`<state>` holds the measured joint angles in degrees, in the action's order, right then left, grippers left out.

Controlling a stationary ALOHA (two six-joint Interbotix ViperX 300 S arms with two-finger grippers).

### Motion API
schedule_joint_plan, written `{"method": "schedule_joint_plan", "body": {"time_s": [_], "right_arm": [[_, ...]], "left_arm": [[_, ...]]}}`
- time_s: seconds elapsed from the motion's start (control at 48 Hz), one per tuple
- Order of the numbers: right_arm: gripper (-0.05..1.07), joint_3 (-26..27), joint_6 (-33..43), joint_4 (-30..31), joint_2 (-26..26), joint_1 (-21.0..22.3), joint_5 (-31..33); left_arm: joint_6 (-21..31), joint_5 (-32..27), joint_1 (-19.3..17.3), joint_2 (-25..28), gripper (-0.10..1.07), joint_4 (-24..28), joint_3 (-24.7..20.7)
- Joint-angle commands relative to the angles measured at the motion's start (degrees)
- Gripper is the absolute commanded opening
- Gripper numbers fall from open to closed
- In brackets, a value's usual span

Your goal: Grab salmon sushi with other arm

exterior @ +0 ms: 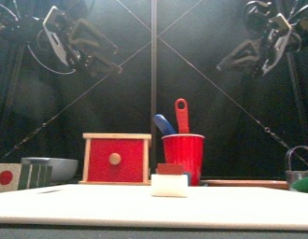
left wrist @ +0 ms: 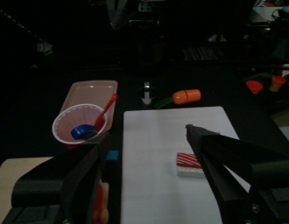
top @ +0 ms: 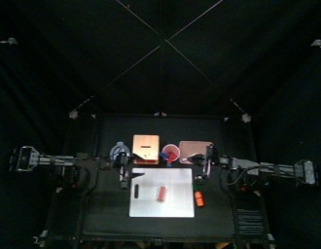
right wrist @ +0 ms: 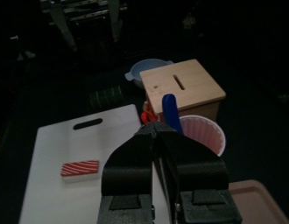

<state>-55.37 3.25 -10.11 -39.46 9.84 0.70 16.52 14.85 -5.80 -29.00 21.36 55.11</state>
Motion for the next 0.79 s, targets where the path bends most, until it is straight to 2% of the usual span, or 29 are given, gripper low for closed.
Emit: {"method": "schedule_joint_plan", "body": {"time_s": [0.0, 0.062, 0.104, 0.167, 0.271, 0.438, 0.583, 0.667, 0.771], "right_arm": [[0.82, 4.4, 0.2, -5.7, 3.3, -2.0, 3.4], [0.97, 7.2, 0.8, -13.2, 6.9, -3.1, 7.3], [1.02, 9.1, 1.8, -18.8, 9.6, -3.2, 9.9], [1.03, 11.5, 2.5, -23.9, 13.1, -3.7, 13.6], [1.03, 13.9, 4.4, -27.5, 17.9, -4.6, 17.8], [1.02, 14.2, 14.8, -32.3, 24.3, -5.4, 22.5], [1.02, 14.7, 30.6, -30.3, 28.0, -7.4, 23.5], [1.02, 15.7, 41.4, -25.0, 30.4, -9.2, 22.9], [1.02, 18.6, 54.2, -15.3, 33.6, -11.5, 23.0]], "left_arm": [[-0.1, 0.3, -0.3, -0.2, 1.00, 0.4, -0.8], [-0.1, 0.0, -0.9, -0.1, 1.00, 0.7, -0.4], [-0.1, -0.4, -1.3, -0.2, 1.00, 1.1, -0.2], [-0.1, -1.0, -1.8, -0.2, 1.00, 1.2, 0.0], [-0.1, -1.9, -2.5, -0.2, 1.00, 1.2, 0.4], [0.0, -3.3, -4.0, -0.2, 1.00, 1.2, 0.8], [0.0, -3.4, -6.1, -0.2, 1.00, 1.1, 1.1], [0.0, -3.5, -7.2, -0.2, 1.00, 1.1, 1.3], [0.0, -3.5, -8.2, -0.2, 1.00, 1.0, 1.5]]}}
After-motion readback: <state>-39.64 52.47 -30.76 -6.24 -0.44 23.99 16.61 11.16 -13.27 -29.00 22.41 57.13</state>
